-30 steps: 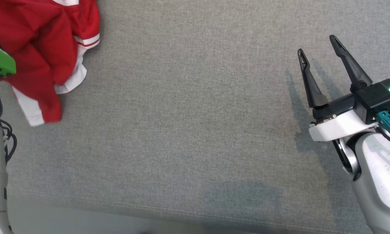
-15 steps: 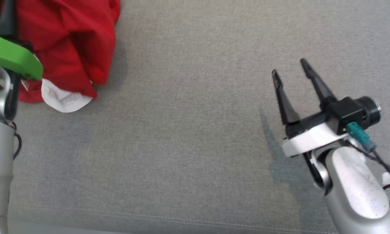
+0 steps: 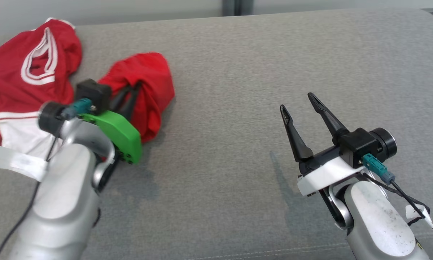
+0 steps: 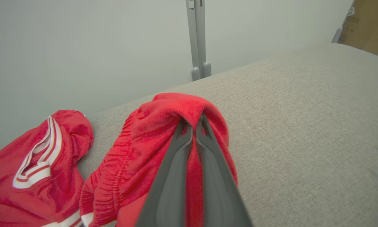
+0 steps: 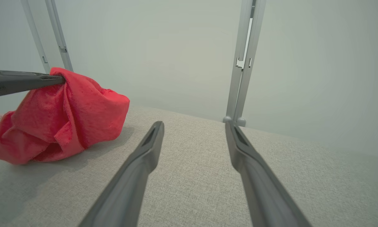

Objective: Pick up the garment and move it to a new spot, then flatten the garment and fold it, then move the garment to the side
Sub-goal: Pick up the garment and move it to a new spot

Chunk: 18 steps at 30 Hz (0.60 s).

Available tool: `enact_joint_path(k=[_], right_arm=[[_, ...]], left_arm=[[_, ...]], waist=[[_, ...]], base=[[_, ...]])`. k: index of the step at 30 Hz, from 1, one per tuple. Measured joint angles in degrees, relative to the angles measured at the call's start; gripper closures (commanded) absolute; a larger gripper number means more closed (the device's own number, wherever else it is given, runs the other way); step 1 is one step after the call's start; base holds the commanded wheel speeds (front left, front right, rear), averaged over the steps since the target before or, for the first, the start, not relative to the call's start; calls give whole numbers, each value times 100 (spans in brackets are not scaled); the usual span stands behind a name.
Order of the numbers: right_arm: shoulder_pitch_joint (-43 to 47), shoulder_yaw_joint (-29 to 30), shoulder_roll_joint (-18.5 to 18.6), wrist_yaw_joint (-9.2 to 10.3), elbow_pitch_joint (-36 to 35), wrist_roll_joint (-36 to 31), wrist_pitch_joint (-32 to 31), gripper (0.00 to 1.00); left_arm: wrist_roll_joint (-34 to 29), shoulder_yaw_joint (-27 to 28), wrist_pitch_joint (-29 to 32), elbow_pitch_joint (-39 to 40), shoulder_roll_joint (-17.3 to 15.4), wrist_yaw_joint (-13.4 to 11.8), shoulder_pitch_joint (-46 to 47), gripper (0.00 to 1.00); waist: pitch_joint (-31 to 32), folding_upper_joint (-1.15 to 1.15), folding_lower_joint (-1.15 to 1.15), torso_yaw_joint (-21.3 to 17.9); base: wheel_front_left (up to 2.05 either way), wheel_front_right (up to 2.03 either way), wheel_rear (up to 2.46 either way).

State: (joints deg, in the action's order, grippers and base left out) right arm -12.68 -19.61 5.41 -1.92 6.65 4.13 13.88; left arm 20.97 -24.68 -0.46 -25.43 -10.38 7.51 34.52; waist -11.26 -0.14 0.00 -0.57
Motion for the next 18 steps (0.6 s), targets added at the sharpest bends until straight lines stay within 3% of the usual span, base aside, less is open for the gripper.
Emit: enact_joint_path(k=[7, 18], right_arm=[[-3, -64, -19, 0, -32, 1, 21, 0], [-30, -94, -92, 8, -3, 141, 29, 0]], left_arm=[[52, -508, -19, -20, 426, 0, -76, 100], [-71, -1379, -108, -241, 598, 1, -85, 100]], waist=[[13, 0, 0, -493], [-136, 0, 0, -1128]], base=[[0, 0, 0], [0, 0, 0]])
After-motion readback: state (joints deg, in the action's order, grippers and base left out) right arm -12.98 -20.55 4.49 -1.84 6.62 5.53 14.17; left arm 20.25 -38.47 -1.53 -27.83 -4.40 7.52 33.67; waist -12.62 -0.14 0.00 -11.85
